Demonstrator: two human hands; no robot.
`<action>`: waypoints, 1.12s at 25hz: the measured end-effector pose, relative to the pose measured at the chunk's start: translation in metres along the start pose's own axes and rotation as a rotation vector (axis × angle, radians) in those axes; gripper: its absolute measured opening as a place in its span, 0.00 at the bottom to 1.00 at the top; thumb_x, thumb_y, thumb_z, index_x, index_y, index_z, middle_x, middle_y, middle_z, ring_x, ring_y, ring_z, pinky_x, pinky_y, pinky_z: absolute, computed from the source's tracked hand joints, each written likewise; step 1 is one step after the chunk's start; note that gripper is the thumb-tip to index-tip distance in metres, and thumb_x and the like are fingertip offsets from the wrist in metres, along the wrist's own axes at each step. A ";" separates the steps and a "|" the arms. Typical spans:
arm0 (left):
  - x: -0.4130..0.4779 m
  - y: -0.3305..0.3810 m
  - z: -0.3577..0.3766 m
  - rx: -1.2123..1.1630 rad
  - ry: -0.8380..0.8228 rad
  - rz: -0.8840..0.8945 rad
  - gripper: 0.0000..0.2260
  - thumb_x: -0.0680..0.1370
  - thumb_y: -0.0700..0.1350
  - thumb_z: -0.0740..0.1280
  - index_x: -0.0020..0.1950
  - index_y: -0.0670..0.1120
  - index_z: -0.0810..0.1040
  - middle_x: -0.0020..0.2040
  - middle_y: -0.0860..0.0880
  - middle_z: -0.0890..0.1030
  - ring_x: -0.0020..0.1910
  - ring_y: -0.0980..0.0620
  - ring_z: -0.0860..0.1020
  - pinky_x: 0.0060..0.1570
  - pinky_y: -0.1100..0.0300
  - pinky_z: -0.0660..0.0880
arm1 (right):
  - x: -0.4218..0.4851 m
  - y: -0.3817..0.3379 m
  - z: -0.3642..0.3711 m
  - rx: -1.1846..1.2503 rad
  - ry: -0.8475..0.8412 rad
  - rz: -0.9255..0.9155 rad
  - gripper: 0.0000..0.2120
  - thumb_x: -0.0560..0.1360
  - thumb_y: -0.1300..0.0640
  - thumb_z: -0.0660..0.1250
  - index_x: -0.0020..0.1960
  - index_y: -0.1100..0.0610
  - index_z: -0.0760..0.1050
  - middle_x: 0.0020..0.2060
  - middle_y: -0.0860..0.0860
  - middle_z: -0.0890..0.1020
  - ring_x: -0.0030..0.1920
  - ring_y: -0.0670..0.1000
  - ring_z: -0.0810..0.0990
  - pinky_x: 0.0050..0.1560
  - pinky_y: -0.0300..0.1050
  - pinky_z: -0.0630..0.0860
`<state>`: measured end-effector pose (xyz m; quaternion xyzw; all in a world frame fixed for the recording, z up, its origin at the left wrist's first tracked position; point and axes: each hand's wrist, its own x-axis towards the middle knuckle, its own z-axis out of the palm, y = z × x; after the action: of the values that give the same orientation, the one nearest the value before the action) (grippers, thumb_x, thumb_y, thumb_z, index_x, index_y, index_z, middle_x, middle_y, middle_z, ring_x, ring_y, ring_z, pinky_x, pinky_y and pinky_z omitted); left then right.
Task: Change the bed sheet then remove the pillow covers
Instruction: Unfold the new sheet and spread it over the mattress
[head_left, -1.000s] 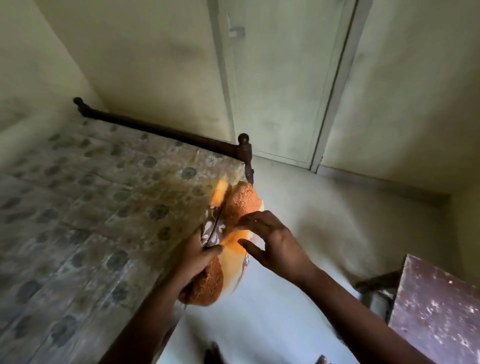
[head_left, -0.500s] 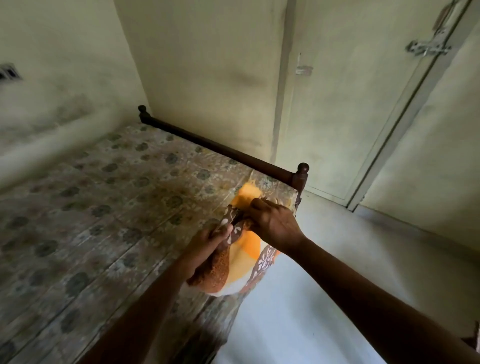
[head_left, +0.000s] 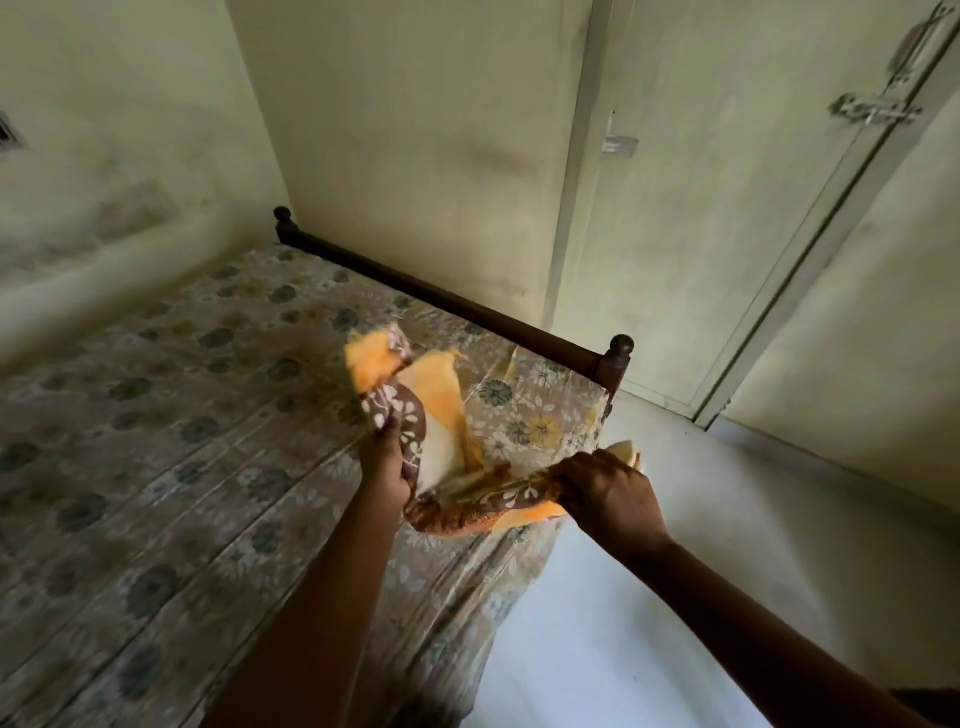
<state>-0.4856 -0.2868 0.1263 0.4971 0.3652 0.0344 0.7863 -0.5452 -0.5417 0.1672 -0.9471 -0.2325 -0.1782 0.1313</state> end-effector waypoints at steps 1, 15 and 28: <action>0.021 -0.001 -0.005 0.008 0.006 -0.015 0.18 0.73 0.57 0.69 0.55 0.47 0.75 0.45 0.47 0.79 0.37 0.48 0.77 0.36 0.56 0.76 | -0.003 -0.003 0.006 0.020 -0.011 0.009 0.06 0.66 0.53 0.73 0.42 0.51 0.81 0.35 0.46 0.82 0.36 0.51 0.81 0.28 0.41 0.75; -0.014 -0.083 -0.045 0.890 -0.191 0.033 0.15 0.79 0.41 0.60 0.67 0.42 0.71 0.65 0.42 0.74 0.62 0.45 0.73 0.58 0.56 0.70 | -0.027 -0.010 0.098 0.349 -0.564 0.351 0.15 0.77 0.56 0.62 0.63 0.51 0.73 0.62 0.49 0.76 0.63 0.50 0.72 0.60 0.44 0.71; 0.122 -0.067 0.010 2.383 -0.813 0.598 0.37 0.74 0.48 0.68 0.77 0.50 0.50 0.77 0.46 0.53 0.75 0.45 0.54 0.70 0.45 0.57 | 0.027 0.014 0.247 0.267 -0.781 0.759 0.38 0.69 0.38 0.68 0.72 0.53 0.59 0.66 0.53 0.69 0.67 0.57 0.65 0.65 0.53 0.62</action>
<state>-0.4109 -0.2769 0.0091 0.9239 -0.2181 -0.2894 -0.1225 -0.4476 -0.4613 -0.0467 -0.9352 0.0726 0.2767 0.2089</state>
